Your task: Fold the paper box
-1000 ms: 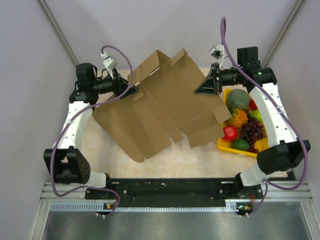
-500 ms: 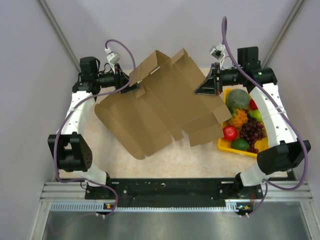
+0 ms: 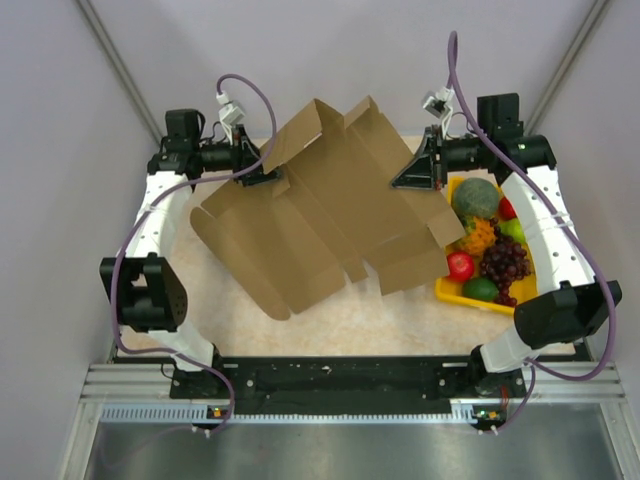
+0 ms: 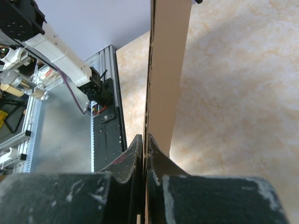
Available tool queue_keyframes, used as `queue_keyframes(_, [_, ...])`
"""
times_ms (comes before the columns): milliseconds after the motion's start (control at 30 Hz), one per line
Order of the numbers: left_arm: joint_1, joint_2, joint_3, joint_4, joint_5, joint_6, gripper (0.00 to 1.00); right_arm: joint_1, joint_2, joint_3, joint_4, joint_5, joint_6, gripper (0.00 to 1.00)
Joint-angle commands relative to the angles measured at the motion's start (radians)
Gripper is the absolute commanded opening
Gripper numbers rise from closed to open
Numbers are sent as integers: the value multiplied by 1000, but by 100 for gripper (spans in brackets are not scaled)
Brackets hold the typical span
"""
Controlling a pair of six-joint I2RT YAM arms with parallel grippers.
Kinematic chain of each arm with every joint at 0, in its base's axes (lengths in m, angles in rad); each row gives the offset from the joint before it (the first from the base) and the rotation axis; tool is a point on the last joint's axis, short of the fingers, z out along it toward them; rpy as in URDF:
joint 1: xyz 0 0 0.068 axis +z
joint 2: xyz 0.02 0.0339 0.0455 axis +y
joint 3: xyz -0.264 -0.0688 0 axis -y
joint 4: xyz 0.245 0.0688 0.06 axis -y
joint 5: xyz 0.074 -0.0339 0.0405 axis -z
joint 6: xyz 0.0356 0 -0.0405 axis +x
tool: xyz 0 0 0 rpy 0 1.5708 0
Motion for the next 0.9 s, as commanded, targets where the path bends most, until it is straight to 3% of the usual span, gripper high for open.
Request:
queue_keyframes(0, [-2,14,68,-17,66,-24,57,-2,-40,44,65,-86,-29,0])
queue_keyframes(100, [35,13,87,12,49,-90,59,-3,-48,37,67,-92,-32,0])
queue_keyframes(300, [19,17,79,-68,-3,-25,60,-3,-55,41,67,-109,-26,0])
queue_keyframes(500, [12,-6,59,-65,-52,-28,43,-2,-65,43,70,-98,-24,0])
queue_keyframes(600, [12,-77,24,10,-115,-101,53,-3,-65,38,70,-71,-24,0])
queue_keyframes(633, [13,-137,3,57,-179,-168,63,-2,-65,34,70,-53,-23,0])
queue_keyframes(700, [12,-200,-53,134,-228,-202,70,6,-71,25,76,-11,-23,0])
queue_keyframes(867, [18,-354,-156,211,-396,-288,83,89,-101,-37,102,306,-24,0])
